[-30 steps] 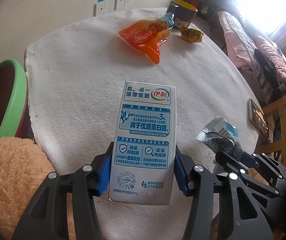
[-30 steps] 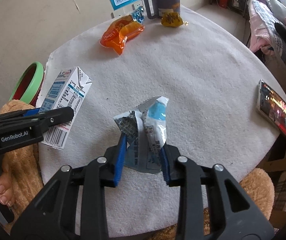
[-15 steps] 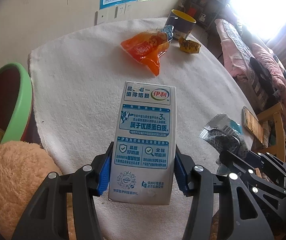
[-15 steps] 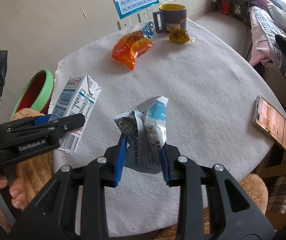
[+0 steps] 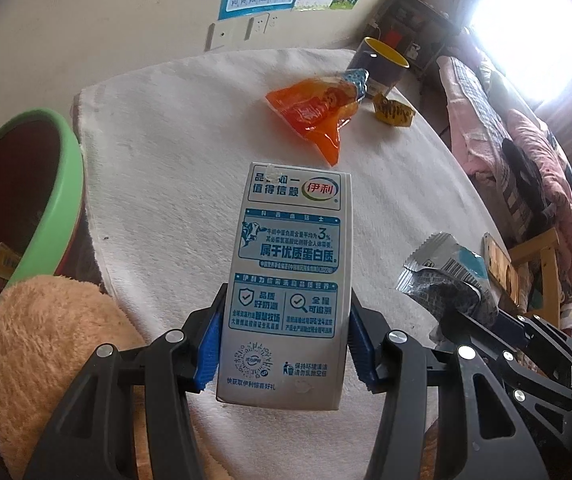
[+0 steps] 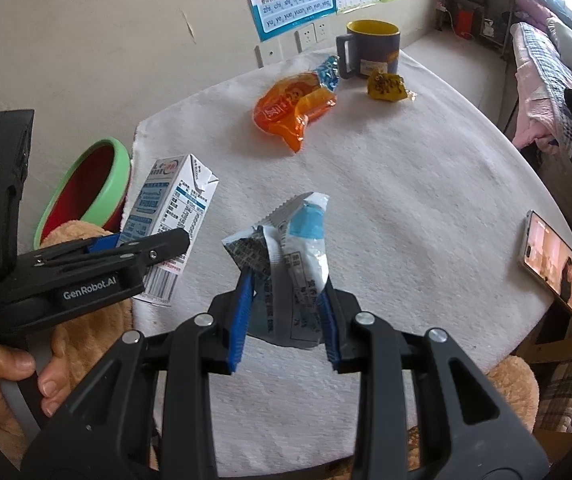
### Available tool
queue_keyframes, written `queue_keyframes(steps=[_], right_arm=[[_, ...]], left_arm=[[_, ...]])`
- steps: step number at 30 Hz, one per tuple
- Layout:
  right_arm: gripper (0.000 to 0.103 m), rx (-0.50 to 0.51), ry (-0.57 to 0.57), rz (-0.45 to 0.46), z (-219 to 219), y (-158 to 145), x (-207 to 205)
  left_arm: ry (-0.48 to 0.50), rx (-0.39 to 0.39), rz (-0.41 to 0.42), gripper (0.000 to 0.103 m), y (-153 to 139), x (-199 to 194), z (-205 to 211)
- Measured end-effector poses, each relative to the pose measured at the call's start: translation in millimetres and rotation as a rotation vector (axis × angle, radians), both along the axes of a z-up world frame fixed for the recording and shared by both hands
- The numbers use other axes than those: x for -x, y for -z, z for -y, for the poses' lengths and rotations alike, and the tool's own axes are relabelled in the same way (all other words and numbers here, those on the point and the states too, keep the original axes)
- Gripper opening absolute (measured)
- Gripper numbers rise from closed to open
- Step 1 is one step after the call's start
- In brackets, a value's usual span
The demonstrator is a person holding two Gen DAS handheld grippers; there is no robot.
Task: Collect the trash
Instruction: 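Carry the milk carton and white-blue wrapper over the red bucket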
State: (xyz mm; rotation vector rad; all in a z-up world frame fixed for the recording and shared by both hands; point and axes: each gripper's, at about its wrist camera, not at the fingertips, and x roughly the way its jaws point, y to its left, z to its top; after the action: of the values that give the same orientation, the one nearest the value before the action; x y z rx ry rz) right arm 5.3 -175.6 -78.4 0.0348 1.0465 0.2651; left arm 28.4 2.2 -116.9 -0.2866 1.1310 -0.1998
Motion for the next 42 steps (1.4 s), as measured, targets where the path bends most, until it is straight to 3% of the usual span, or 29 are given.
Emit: queue_keyframes(steps=[12,31,42], right_arm=[[0.031,-0.012,-0.064,0.021,-31,-12,-3],[0.031,-0.03,-0.094,0.045,-44,-24,-5],[0.031,-0.041,-0.143,0.09,-69,-46,-14]], left_arm=[[-0.042,0.021,0.031,0.051,-11,5,-21],[-0.082,0.021,0.085,0.05,-29,12,-37],[-0.186,0.015,0.132,0.051,-46,16,-76]])
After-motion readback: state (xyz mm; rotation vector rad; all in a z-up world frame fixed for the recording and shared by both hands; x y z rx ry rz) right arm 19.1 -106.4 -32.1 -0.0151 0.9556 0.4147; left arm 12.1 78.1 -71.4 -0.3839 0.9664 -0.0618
